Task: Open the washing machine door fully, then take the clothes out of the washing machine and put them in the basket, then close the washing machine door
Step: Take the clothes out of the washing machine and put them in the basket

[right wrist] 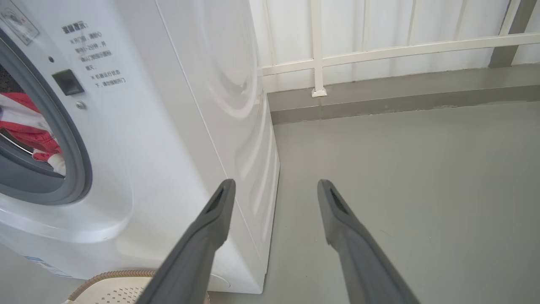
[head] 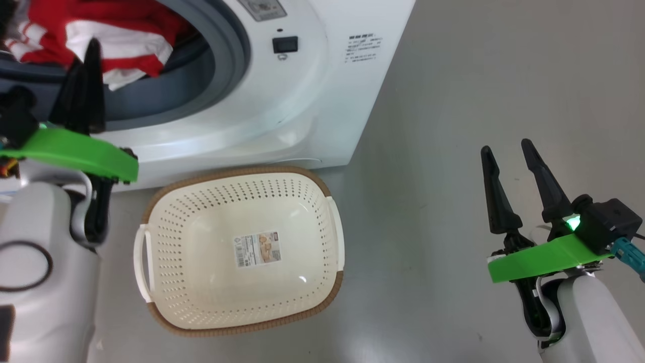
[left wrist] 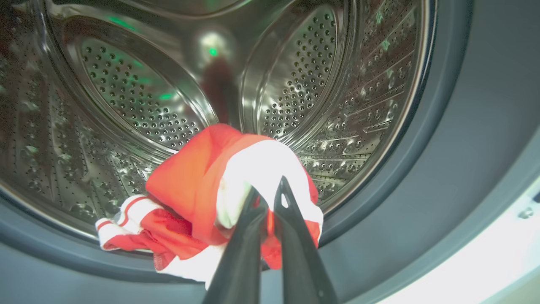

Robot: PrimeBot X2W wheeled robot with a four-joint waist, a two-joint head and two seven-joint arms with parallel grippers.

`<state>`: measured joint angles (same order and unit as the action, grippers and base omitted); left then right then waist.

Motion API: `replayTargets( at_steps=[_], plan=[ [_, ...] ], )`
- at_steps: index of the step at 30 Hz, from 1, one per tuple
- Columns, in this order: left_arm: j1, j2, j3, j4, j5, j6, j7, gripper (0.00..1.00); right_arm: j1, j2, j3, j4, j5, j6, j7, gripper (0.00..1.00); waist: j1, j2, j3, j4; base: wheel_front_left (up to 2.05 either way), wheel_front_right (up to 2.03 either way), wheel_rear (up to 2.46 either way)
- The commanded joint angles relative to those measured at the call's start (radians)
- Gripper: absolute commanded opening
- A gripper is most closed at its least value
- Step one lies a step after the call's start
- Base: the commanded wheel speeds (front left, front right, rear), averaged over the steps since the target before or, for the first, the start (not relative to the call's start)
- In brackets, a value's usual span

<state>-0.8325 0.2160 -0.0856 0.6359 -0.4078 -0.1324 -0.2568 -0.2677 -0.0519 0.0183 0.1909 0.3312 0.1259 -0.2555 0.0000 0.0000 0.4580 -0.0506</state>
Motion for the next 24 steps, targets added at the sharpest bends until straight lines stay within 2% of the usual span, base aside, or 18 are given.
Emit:
replayTargets(
  at_steps=[1,8,24],
  plan=[
    [0.033,0.032,0.039,-0.047,0.017,0.002,-0.005,0.0,0.022,0.002,0.015,-0.019,-0.01,0.005,-0.006,1.0,0.0,0.0,-0.026,0.015,0.0,0.0,0.0],
    [0.157,-0.001,0.095,-0.185,0.054,0.002,-0.005,0.0,0.048,0.002,0.001,-0.016,-0.014,0.005,-0.006,1.0,0.0,0.0,-0.064,0.03,0.0,0.0,0.0],
    [0.368,-0.044,0.153,-0.475,0.09,0.002,-0.005,0.0,0.087,0.002,-0.014,-0.017,-0.02,0.005,-0.006,1.0,0.0,0.0,-0.116,0.047,0.0,0.0,0.0]
  ],
)
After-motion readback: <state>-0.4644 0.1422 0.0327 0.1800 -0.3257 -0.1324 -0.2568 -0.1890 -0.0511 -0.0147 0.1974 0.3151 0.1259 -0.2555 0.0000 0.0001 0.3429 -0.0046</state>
